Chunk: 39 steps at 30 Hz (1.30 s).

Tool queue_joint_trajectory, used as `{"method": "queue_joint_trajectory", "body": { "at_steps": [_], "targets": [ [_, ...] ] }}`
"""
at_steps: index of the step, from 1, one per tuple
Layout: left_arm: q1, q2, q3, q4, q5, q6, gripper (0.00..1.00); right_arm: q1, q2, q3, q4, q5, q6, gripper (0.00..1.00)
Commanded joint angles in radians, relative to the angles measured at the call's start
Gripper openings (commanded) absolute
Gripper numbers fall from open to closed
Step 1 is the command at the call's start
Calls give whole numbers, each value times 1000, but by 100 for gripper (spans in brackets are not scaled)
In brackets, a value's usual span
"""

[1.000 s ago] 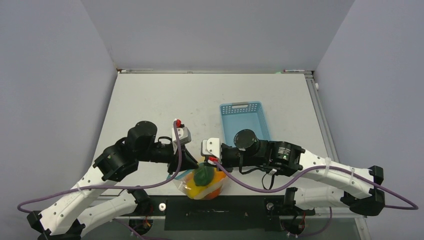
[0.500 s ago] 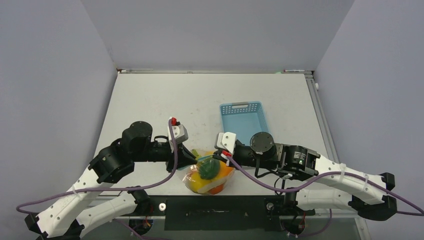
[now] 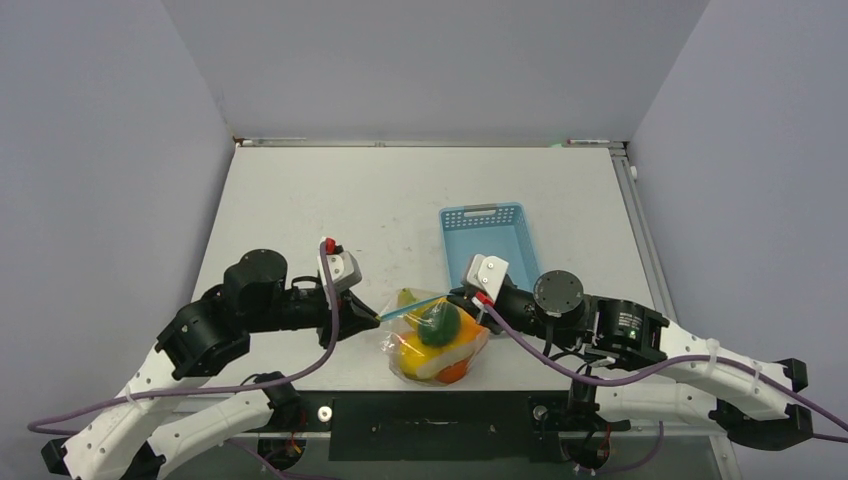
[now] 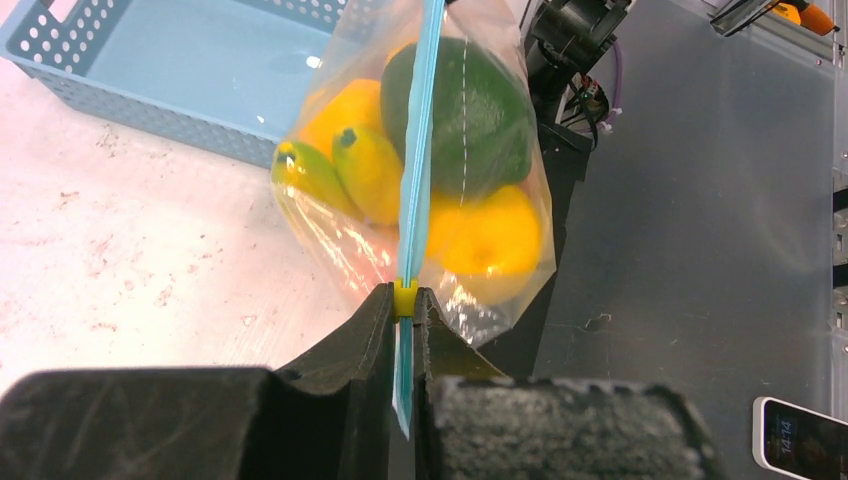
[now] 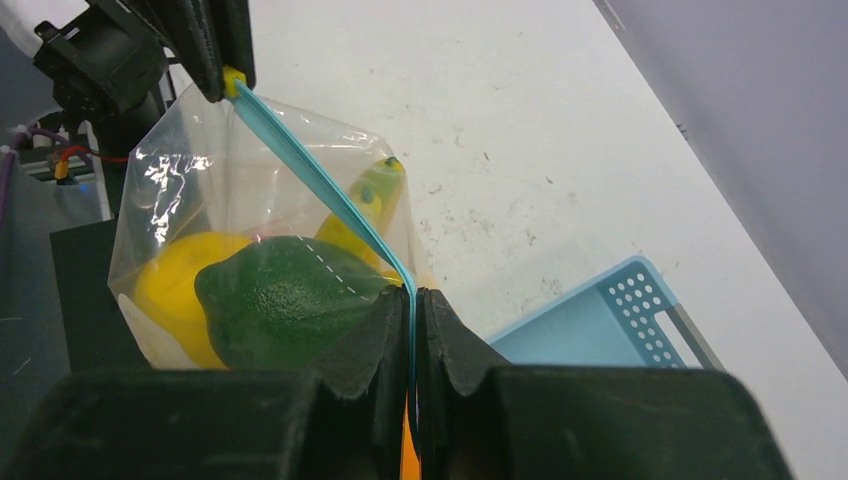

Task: Place the food in the zip-top bag and seal the zipper
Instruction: Zip the zipper food storage bag at the center of the board, then place the zipper food storage bag at the center of the board.

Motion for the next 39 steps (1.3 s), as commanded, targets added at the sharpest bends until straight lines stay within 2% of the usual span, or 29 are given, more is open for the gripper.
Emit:
{"method": "queue_joint_trajectory", "body": {
  "at_steps": [1,10,16,18,20,23,28,33,39],
  "targets": [
    [-1,-28,53,-124,-34,9,0,-15,-64,0,33,188,10,5],
    [-1,-51,55,-164,-74,-8,0,-14,-110,-11,19,248,15,5],
    [-2,-62,42,-154,-79,-31,0,-15,-113,-17,19,226,24,5],
    [-2,-58,39,-138,-82,-42,8,-15,-103,-15,21,216,31,5],
    [-1,-56,35,-116,-89,-51,21,-15,-93,-12,28,202,35,5],
    [-1,-59,31,-77,-107,-56,31,-15,-77,-7,47,183,36,5],
    [-2,-90,19,-17,-216,-73,50,-15,-29,7,72,171,30,5],
    [-1,-151,-28,86,-322,-95,64,-15,15,39,130,181,4,5],
    [0,-214,-110,141,-358,-114,75,-17,123,110,185,205,-60,5]
  ]
}}
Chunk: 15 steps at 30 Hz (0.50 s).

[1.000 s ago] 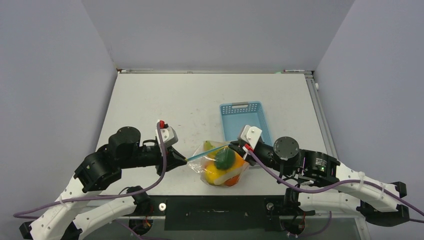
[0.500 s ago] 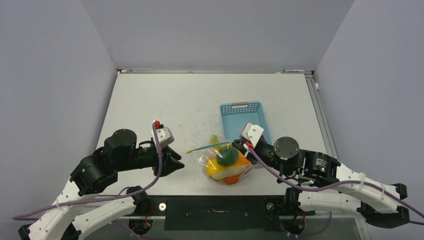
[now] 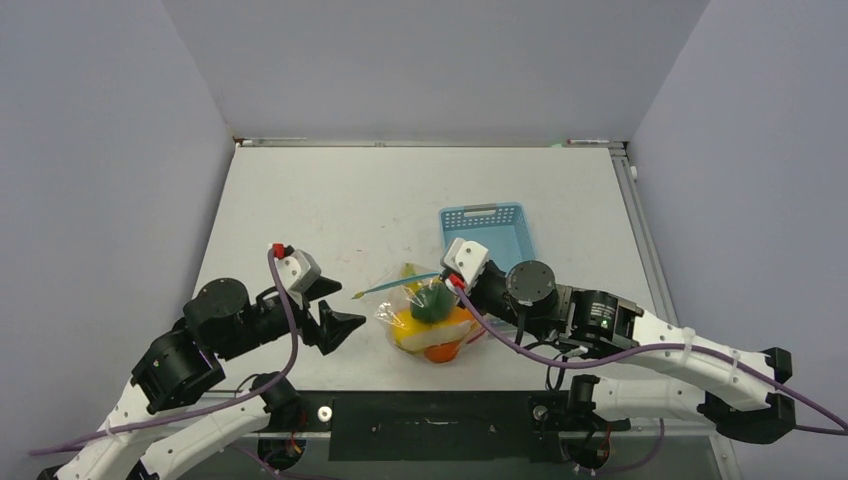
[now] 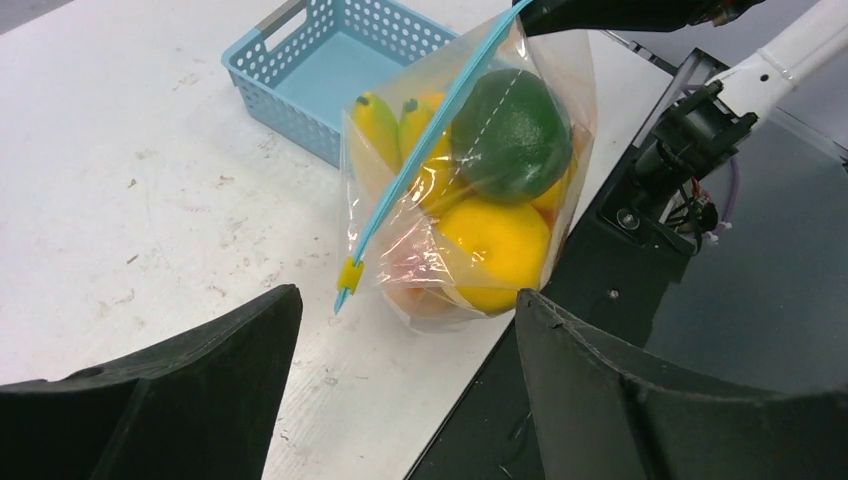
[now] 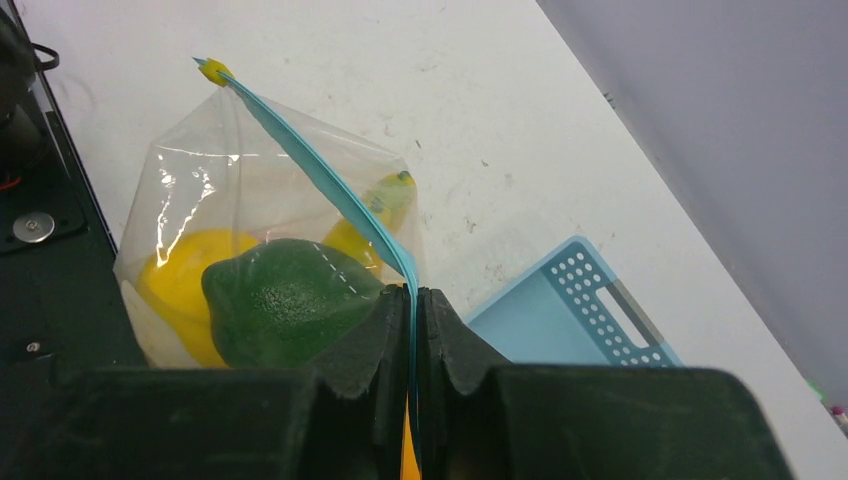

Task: Place the food in the zip-top bag and seal the zipper
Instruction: Place the zipper food storage bag at the center of the board.

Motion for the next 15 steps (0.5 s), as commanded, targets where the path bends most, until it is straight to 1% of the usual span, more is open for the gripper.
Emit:
{"method": "queue_joint_trajectory", "body": {
  "at_steps": [1,5,7,8,9,11,12,13,15],
  "targets": [
    [0,-56,-64,108,-63,-32,76,-6,72,118,155,55,-65,5],
    [0,-121,-148,175,-57,-62,81,-28,141,149,226,51,-113,5],
    [0,-140,-173,193,-51,-70,87,-49,183,170,260,31,-134,5],
    [0,-147,-183,199,-50,-74,92,-61,205,182,277,13,-142,5],
    [0,-153,-192,206,-51,-79,94,-76,231,197,289,-9,-149,5],
    [0,-167,-226,229,-47,-94,95,-107,287,236,294,-40,-167,5],
    [0,-173,-239,236,-47,-101,98,-127,321,258,296,-54,-173,5],
    [0,-177,-252,242,-49,-109,96,-149,345,278,302,-76,-173,5],
    [0,-183,-266,245,-52,-123,96,-203,402,309,322,-133,-171,5]
  ]
}}
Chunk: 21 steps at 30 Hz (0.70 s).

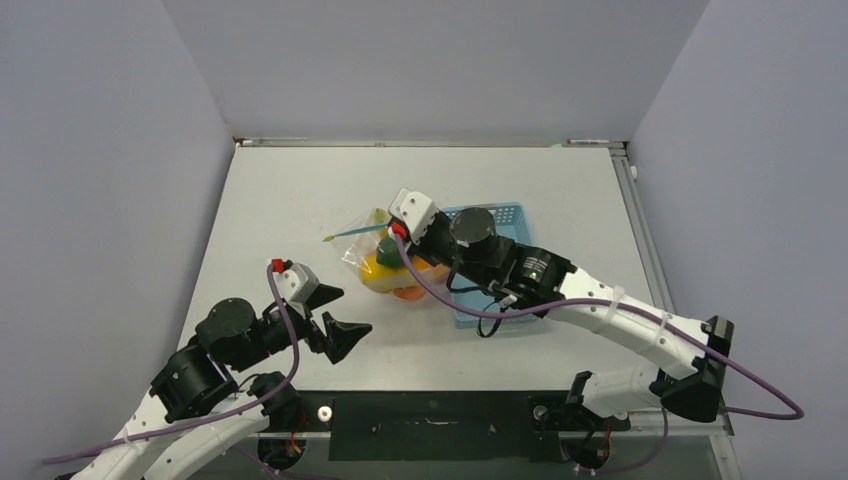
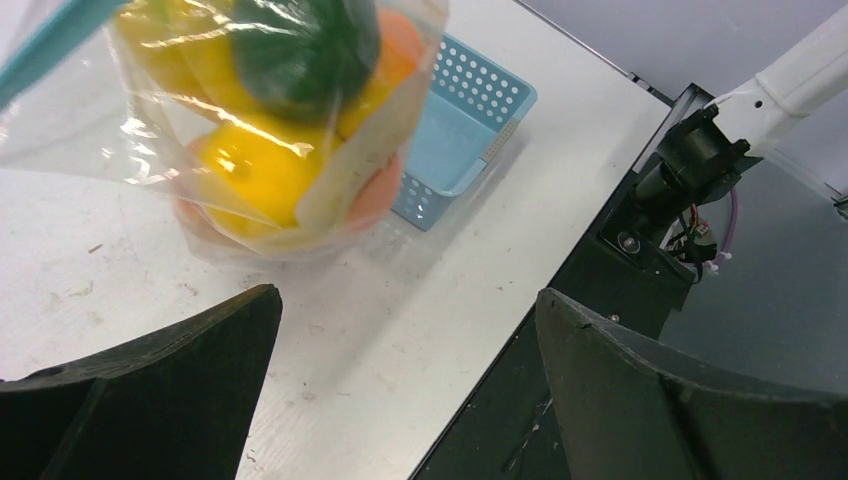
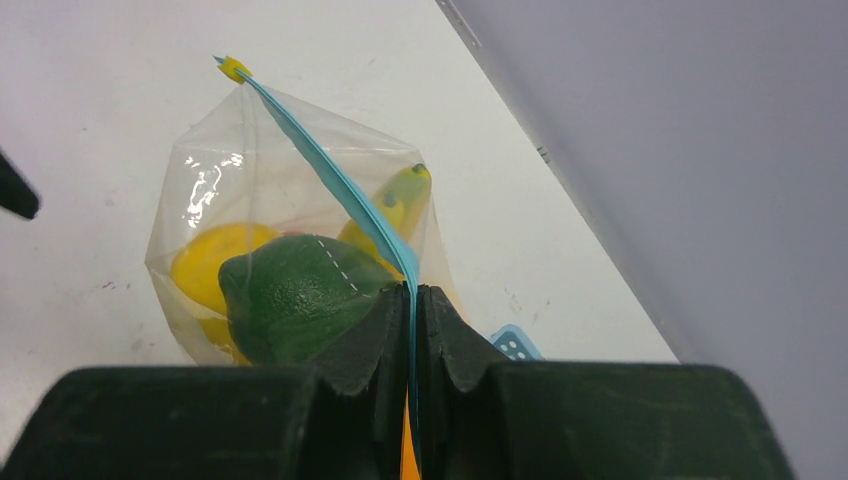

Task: Place the food in the zip-top bag and seal the zipper
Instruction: Place the zipper food storage bag at the center of the board.

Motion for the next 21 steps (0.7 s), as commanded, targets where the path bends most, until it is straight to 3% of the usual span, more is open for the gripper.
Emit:
{"method": "queue_joint_trajectory", "body": {
  "at_steps": [1,11,17,21],
  "targets": [
    [0,-19,-26,84,-10,-47,96,-100,92,108,145,-115,-31,5],
    [12,25,-45,81,50,-55,96,-286,320,246,271,-324,-20,5],
    [13,43,-38,68,67,-36,96,-323,394,202,433,-370,-46,5],
    [17,22,-40,68,65,-31,96,-323,417,138,449,-419,-21,5]
  ]
}}
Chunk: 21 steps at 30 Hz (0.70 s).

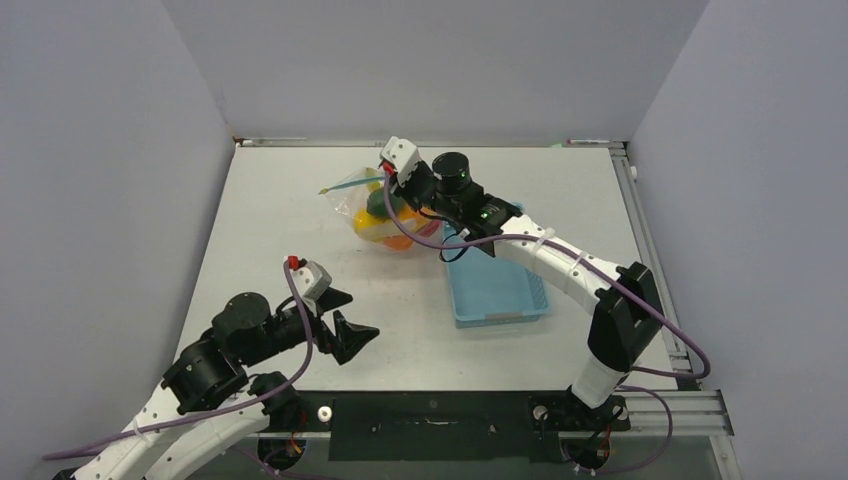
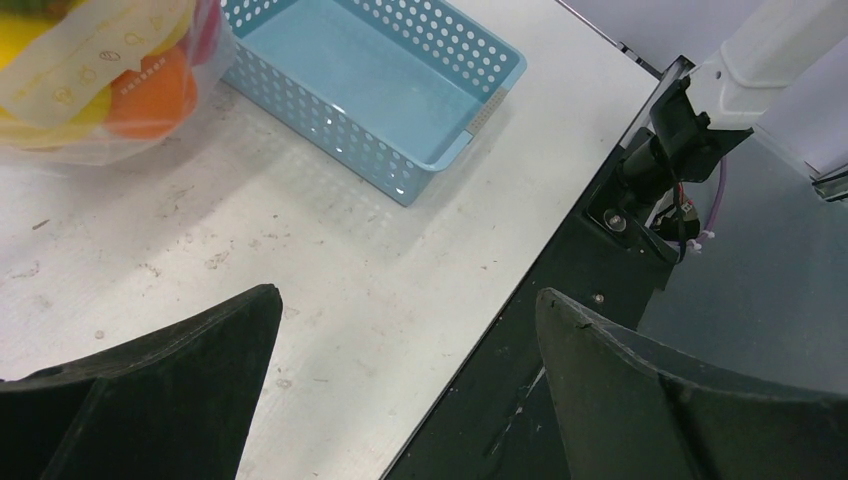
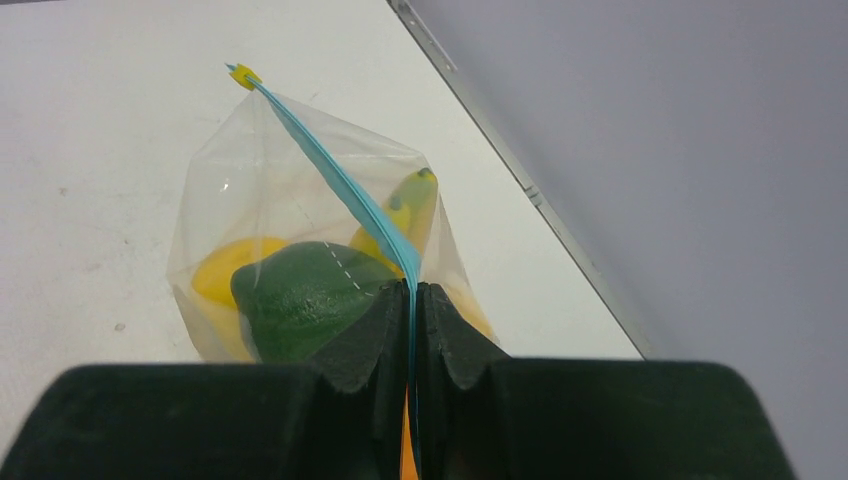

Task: Place the food in the zip-top bag and seal the zipper
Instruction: Place the zipper food storage bag at the center of the board.

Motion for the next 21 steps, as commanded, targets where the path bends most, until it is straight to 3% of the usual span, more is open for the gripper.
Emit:
{"method": "queue_joint_trajectory", "body": {
  "at_steps": [1,7,19,21],
  "targets": [
    [10,-25,13,46,17,13,96,4,-9,-78,169,-107,20,5],
    [18,-36,11,48,27,16,96,71,-49,-333,208,-160,28,5],
    [28,-36,11,47,26,15,96,192,-155,-500,57,-96,41,5],
    [31,-37,11,48,19,14,96,196,-180,-531,61,-82,62,10]
  ]
}}
